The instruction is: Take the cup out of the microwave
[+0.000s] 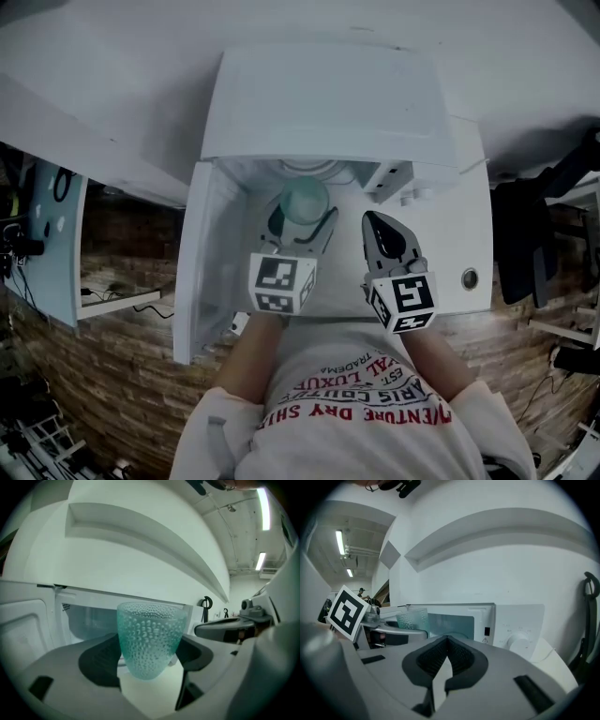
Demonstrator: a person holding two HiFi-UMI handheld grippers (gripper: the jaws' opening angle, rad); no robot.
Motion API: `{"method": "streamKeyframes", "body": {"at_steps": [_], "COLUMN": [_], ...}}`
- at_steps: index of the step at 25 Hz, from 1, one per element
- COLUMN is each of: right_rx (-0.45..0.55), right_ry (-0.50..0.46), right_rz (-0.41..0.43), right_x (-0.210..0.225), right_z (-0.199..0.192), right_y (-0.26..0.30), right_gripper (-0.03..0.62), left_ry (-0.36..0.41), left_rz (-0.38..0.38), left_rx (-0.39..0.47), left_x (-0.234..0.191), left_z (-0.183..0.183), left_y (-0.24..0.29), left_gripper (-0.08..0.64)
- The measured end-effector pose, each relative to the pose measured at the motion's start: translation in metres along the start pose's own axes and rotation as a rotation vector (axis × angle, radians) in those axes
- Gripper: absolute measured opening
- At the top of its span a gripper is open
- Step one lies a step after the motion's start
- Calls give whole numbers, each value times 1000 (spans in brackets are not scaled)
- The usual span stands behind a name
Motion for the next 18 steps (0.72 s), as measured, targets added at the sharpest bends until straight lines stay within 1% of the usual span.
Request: {"method": "streamKeyframes", "body": {"at_steps": [2, 7, 11, 15, 18], "right_rx": [37, 139, 216, 259, 262], "right_ry": [-3, 22, -20, -48, -52], "right_rz": [-1, 21, 41, 54, 58], "right_x": [-4, -12, -25, -33, -37], "right_z": [6, 26, 44, 54, 55], "right_y": [-4, -15, -20, -21, -18], "right_gripper": [5, 5, 5, 5, 5], "left_ry": [12, 47, 86, 92, 80], "left_rz": [-8, -12, 2, 2, 18], "left_rx": [2, 51, 89, 113, 123], "left_x": [0, 1, 1, -3, -8], "left_z": [7, 31, 53, 63, 65], "left_y": [-8, -30, -50, -58, -61], "left_gripper": [362, 362, 362, 362, 362]}}
Point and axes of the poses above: the fingertips, and each gripper's own axes: y forward along the fingers, x to its right, z out of its top, the point moved 10 cm from there along -y, backward along the fingers, and after that the axes turned 15 degrees about y, right-handed, at the moved point
